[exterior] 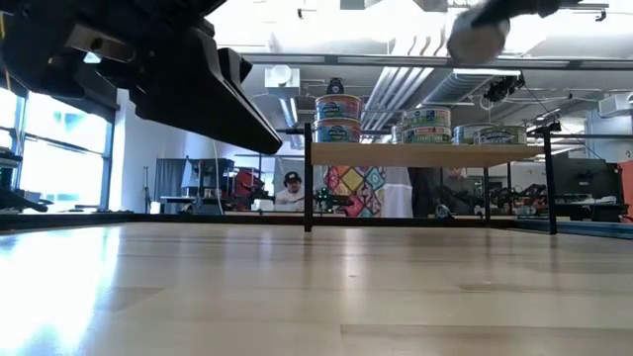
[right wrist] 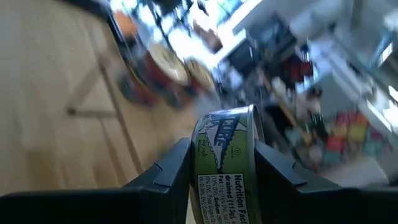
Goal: Stack canned seafood by type on shelf
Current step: Stack the green tuna can on top of the other green tuna can on the shelf
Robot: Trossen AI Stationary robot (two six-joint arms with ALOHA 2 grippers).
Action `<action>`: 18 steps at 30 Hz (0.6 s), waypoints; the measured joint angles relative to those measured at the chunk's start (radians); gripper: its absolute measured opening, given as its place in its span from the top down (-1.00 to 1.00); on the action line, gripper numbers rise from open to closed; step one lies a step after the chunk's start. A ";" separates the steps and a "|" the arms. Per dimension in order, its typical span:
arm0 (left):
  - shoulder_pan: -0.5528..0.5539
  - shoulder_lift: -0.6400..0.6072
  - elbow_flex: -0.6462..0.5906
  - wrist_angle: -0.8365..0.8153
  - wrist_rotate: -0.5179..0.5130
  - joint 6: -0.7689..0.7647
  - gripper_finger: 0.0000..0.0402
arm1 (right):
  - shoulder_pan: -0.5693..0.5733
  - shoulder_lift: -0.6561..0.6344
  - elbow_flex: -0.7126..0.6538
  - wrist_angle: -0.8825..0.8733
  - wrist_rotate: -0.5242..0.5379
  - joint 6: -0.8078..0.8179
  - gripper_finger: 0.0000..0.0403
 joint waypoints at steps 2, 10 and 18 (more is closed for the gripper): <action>0.000 0.001 0.000 -0.001 0.000 0.000 0.88 | -0.081 -0.013 0.000 -0.097 -0.039 0.057 0.40; 0.000 0.001 0.000 0.000 0.000 0.005 0.88 | -0.349 0.033 -0.025 -0.255 -0.219 0.079 0.40; 0.000 0.001 0.000 -0.002 0.000 0.000 0.88 | -0.483 0.085 -0.055 -0.282 -0.320 0.009 0.39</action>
